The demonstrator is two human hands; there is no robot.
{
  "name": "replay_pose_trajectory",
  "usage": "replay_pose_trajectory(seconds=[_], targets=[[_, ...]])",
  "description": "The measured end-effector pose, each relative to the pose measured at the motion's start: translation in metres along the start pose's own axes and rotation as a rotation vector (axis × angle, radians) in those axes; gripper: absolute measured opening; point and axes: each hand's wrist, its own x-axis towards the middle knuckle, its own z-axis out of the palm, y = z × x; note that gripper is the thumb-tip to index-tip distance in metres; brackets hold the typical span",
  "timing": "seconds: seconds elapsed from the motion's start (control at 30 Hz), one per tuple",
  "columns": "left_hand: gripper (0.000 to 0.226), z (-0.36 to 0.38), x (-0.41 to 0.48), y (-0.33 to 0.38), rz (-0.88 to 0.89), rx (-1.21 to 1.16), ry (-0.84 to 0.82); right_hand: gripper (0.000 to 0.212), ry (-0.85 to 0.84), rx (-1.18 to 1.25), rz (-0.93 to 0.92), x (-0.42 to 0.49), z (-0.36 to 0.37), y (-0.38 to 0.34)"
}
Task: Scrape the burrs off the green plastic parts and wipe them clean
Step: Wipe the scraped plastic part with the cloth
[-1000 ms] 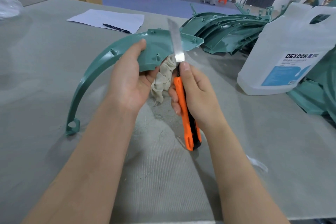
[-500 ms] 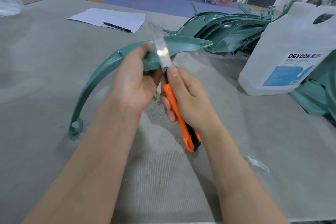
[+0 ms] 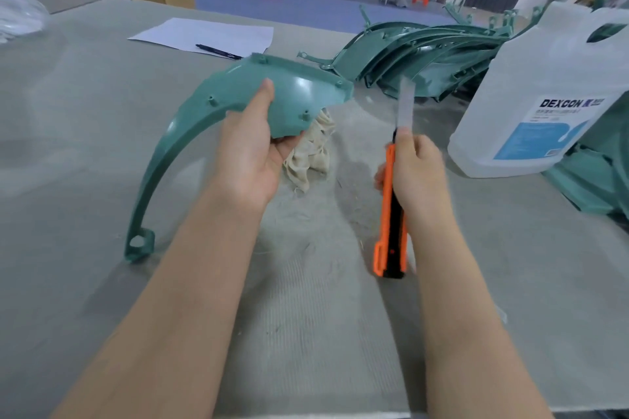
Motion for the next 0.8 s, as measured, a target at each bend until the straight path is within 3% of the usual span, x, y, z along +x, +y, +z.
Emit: replay_pose_trajectory(seconds=[0.07, 0.17, 0.3, 0.4, 0.5, 0.6, 0.7, 0.73, 0.8], targets=[[0.003, -0.004, 0.006, -0.001, 0.076, 0.114, 0.035, 0.022, 0.016, -0.296, 0.029, 0.012, -0.006, 0.015], [0.003, -0.011, 0.012, 0.001, 0.197, 0.248, 0.122, 0.026, -0.003, -0.575, 0.061, 0.021, -0.01, 0.032], [0.003, -0.016, 0.015, 0.014, 0.304, 0.129, 0.132, 0.046, 0.049, -0.862, 0.06, 0.02, -0.002, 0.032], [0.011, -0.019, 0.015, 0.022, 0.277, -0.061, 0.007, 0.054, 0.099, -0.712, -0.135, 0.019, 0.017, 0.013], [0.019, -0.017, 0.011, 0.022, 0.28, -0.064, -0.054, 0.06, -0.004, -0.541, -0.313, 0.033, 0.058, -0.011], [0.012, -0.015, 0.011, 0.021, 0.324, 0.029, -0.021, 0.069, -0.118, -0.745, -0.289, 0.055, 0.102, -0.022], [0.008, -0.016, 0.013, 0.023, 0.34, 0.052, 0.016, 0.044, -0.201, -0.943, -0.155, 0.068, 0.125, -0.011], [0.01, -0.017, 0.014, 0.024, 0.32, 0.02, 0.027, 0.031, -0.164, -0.899, -0.157, 0.072, 0.125, -0.008], [0.02, -0.018, 0.014, 0.027, 0.266, -0.054, 0.037, 0.008, 0.036, -0.51, -0.176, 0.076, 0.114, -0.015]])
